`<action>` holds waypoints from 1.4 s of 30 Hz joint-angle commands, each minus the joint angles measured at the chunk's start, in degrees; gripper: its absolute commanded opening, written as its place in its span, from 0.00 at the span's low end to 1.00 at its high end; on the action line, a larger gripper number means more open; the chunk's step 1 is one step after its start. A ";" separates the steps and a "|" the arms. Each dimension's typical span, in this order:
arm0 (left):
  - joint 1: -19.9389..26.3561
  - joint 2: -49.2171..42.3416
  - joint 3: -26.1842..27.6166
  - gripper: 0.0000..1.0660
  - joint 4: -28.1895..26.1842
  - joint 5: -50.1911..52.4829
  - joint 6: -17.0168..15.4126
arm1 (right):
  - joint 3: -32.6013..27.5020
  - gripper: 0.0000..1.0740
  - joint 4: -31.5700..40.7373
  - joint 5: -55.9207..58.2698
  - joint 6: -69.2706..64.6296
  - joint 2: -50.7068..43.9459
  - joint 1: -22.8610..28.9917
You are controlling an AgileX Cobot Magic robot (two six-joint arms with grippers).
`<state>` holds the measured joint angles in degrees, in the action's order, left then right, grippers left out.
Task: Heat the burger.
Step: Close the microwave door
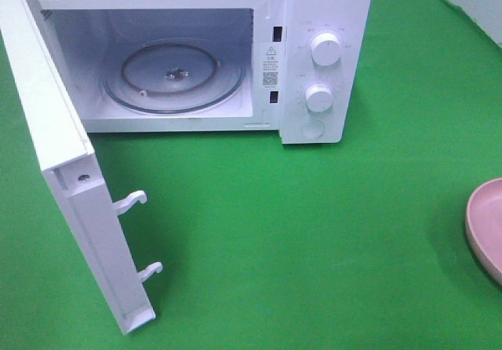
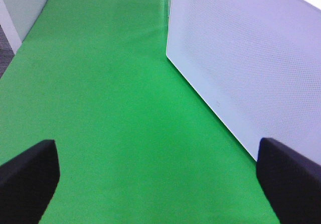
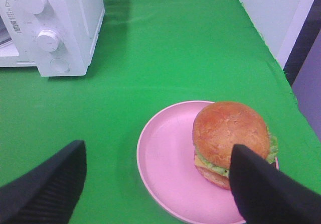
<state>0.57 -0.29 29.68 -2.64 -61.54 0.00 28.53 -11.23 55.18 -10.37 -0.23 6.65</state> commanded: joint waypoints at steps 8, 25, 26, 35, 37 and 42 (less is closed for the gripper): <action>-0.29 -0.29 -0.17 0.94 -0.46 0.34 0.00 | -0.23 0.71 -0.23 0.06 0.63 -1.55 -0.46; -0.29 -0.29 -0.17 0.92 -0.29 0.34 -0.52 | -0.23 0.71 -0.23 0.06 0.63 -1.55 -0.46; -0.29 -0.23 -0.06 0.91 -0.29 0.52 -1.09 | -0.23 0.71 -0.23 0.06 0.63 -1.55 -0.46; -0.29 5.50 1.95 0.74 0.17 12.38 -3.90 | -0.23 0.71 -0.23 0.06 0.63 -1.55 -0.46; -0.29 7.79 1.95 0.64 0.17 15.13 -3.90 | -0.23 0.71 -0.23 0.06 0.63 -1.55 -0.46; -0.29 14.44 1.95 0.27 0.11 20.23 -3.90 | -0.23 0.71 -0.23 0.06 0.63 -1.55 -0.46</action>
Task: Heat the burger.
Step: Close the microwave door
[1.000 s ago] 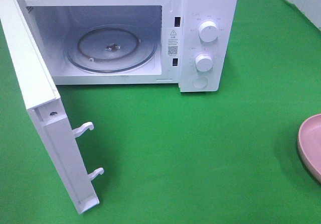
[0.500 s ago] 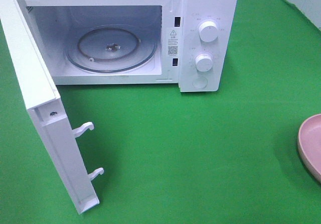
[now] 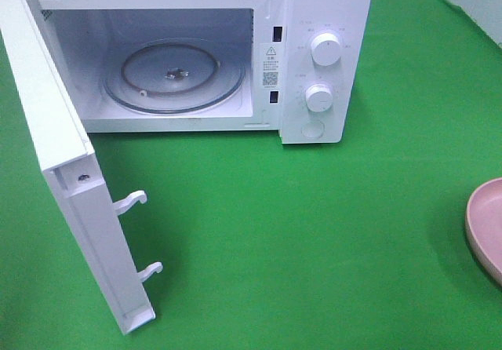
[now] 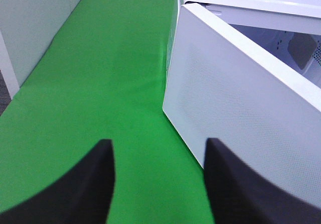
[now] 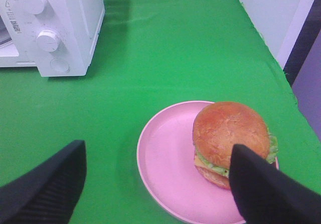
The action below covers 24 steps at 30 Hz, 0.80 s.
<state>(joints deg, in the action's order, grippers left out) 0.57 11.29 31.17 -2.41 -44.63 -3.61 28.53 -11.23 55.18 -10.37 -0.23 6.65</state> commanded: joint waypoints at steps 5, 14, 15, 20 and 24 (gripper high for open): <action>-0.29 11.17 0.40 0.00 0.00 7.79 -0.29 | -0.23 0.71 -0.23 0.06 0.63 -1.55 -0.46; -0.29 18.79 -2.98 0.00 0.23 23.32 1.15 | -0.23 0.71 -0.23 0.06 0.63 -1.55 -0.46; -0.29 20.97 -4.70 0.00 0.17 28.76 1.55 | -0.23 0.71 -0.23 0.06 0.63 -1.55 -0.46; -0.29 26.70 -10.83 0.00 0.17 45.32 1.89 | -0.23 0.71 -0.23 0.06 0.63 -1.55 -0.46; -0.29 30.25 -14.44 0.00 0.63 54.43 1.89 | -0.23 0.71 -0.23 0.06 0.63 -1.55 -0.46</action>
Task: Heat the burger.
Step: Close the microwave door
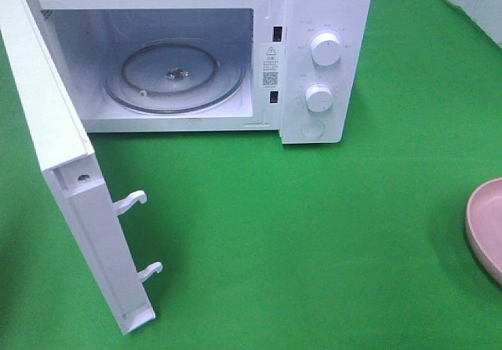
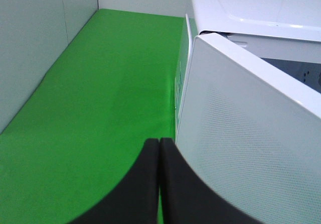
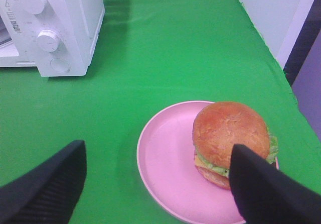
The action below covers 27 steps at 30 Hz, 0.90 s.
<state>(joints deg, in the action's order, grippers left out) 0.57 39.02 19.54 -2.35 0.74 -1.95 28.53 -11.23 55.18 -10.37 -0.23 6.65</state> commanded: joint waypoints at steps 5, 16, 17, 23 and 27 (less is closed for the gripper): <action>-0.29 7.39 -6.82 0.00 3.15 21.72 0.23 | -0.23 0.71 -0.23 0.06 0.63 -1.55 -0.46; -0.29 29.62 -8.42 0.00 17.99 46.58 -5.79 | -0.23 0.71 -0.23 0.06 0.63 -1.55 -0.46; -0.29 29.62 -8.42 0.00 17.99 46.58 -5.79 | -0.23 0.71 -0.23 0.06 0.63 -1.55 -0.46; -0.29 37.82 -8.02 0.00 24.64 56.61 -6.53 | -0.23 0.71 -0.23 0.06 0.63 -1.55 -0.46; -0.29 43.95 -5.16 0.00 31.68 59.13 -9.63 | -0.23 0.71 -0.23 0.06 0.63 -1.55 -0.46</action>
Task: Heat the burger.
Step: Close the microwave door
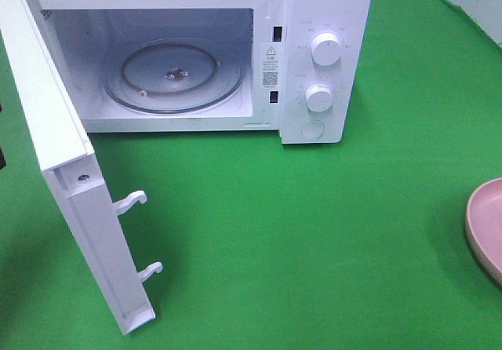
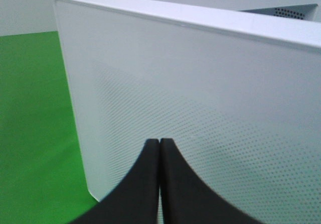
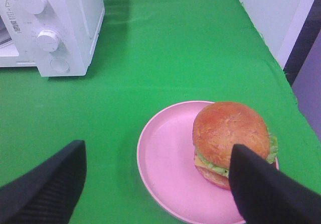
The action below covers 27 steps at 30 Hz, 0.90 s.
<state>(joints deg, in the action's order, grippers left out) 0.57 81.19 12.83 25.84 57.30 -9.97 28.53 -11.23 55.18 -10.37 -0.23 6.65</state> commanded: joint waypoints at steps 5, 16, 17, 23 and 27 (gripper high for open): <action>-0.29 4.53 3.44 0.00 5.56 3.21 -3.04 | -0.23 0.71 -0.23 0.06 0.63 -1.55 -0.46; -0.29 8.94 5.16 0.00 6.65 3.78 -4.18 | -0.23 0.70 -0.23 0.06 0.63 -1.55 -0.46; -0.29 8.94 5.16 0.00 6.65 3.78 -4.18 | -0.23 0.70 -0.23 0.06 0.63 -1.55 -0.46; -5.44 11.52 7.68 0.00 4.58 2.86 -4.30 | -0.23 0.70 -0.23 0.06 0.63 -1.55 -0.46; -11.00 14.09 9.22 0.00 -2.01 2.52 -2.01 | -0.23 0.70 -0.23 0.06 0.63 -1.55 -0.46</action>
<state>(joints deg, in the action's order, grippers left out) -7.96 94.19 20.97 27.33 59.70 -13.46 28.53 -11.23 55.18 -10.37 -0.23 6.65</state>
